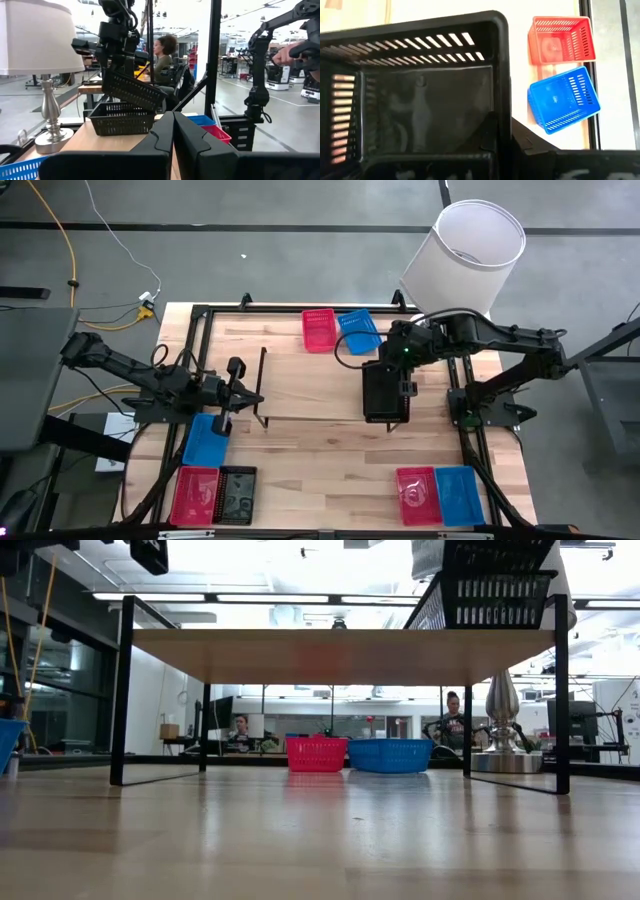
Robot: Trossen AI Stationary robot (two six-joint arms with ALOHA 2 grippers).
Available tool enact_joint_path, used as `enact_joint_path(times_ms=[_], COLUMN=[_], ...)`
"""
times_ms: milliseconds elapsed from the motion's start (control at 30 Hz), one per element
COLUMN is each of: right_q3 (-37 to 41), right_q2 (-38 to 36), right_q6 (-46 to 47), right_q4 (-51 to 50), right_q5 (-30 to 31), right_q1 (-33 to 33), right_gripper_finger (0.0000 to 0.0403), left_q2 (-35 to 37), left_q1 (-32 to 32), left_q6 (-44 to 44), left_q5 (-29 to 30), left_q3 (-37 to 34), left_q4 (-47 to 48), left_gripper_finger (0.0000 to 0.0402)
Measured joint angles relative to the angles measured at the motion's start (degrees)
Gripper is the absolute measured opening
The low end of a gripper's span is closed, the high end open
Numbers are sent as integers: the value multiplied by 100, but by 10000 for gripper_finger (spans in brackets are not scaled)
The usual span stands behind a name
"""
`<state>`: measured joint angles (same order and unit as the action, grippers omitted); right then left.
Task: Stack baskets on shelf by color
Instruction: Stack the top black bin on the black bin on the shelf
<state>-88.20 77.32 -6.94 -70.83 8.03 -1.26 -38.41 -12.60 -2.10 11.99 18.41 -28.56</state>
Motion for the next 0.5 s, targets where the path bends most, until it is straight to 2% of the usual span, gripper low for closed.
enact_joint_path(times_ms=[300, 500], right_q3=[0, 0], right_q2=[0, 0], right_q6=[35, -379], right_q4=[-4, -4], right_q5=[17, 66], right_q1=[0, 0], right_gripper_finger=[0, 0], left_q2=[-11, -27], left_q1=[0, 0], left_q6=[45, 43], left_q5=[0, 1], left_q3=[0, 0], left_q4=[22, 25], left_gripper_finger=[1, 1])
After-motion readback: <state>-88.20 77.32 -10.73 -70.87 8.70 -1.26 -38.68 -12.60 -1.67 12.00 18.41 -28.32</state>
